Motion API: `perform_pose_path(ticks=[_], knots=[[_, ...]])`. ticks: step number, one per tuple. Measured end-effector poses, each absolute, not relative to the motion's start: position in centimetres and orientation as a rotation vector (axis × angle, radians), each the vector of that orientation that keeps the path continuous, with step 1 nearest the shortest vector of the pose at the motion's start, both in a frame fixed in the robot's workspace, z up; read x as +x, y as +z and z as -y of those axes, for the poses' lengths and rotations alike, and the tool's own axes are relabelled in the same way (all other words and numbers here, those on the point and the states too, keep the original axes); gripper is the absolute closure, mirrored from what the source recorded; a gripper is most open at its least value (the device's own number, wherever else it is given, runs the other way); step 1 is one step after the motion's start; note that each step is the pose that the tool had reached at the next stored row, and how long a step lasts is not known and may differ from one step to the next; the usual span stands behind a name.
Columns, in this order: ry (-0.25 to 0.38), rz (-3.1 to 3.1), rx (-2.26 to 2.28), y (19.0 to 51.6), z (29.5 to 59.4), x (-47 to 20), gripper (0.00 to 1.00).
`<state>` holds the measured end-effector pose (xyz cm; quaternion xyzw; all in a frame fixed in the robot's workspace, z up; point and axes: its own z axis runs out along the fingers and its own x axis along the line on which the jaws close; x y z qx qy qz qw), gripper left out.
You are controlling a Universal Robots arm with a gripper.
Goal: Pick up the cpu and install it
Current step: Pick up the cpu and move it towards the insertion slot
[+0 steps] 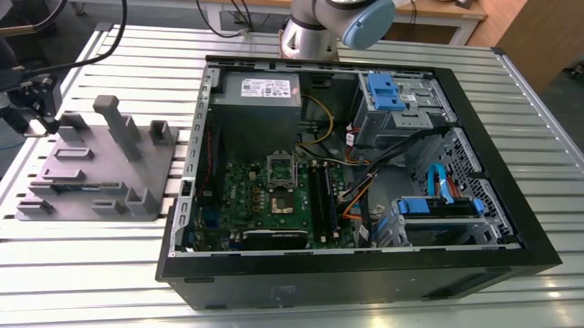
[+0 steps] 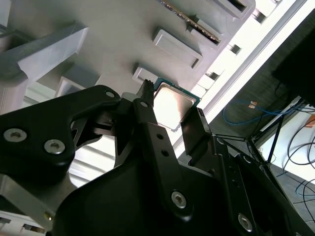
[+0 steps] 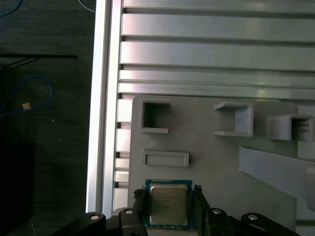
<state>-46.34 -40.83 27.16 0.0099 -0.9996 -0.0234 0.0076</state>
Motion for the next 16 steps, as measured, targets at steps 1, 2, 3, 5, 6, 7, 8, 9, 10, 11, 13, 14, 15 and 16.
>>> perform_pose_path(ticks=[1,2,3,5,6,7,8,9,10,11,13,14,15,16], knots=[[-0.073,3.125,0.031,27.2,40.8,-46.3,0.53],[-0.073,3.125,0.031,27.2,40.8,-46.3,0.53],[-0.073,3.125,0.031,27.3,40.8,-46.3,0.53],[-0.073,3.125,0.031,27.5,40.8,-46.3,0.53],[-0.073,3.125,0.031,27.5,40.8,-46.3,0.53],[-0.073,3.125,0.031,27.7,40.8,-46.3,0.53],[-0.073,3.125,0.031,27.8,40.8,-46.3,0.53],[-0.073,3.125,0.031,27.9,40.8,-46.3,0.53],[-0.073,3.125,0.031,28.0,40.8,-46.3,0.53],[-0.073,3.125,0.031,28.1,40.8,-46.3,0.53],[-0.074,3.125,0.031,28.3,40.8,-46.3,0.53],[-0.073,3.125,0.031,28.5,40.8,-46.3,0.53],[-0.073,3.125,0.031,28.6,40.8,-46.3,0.53],[-0.074,3.125,0.031,28.7,40.8,-46.3,0.53]])
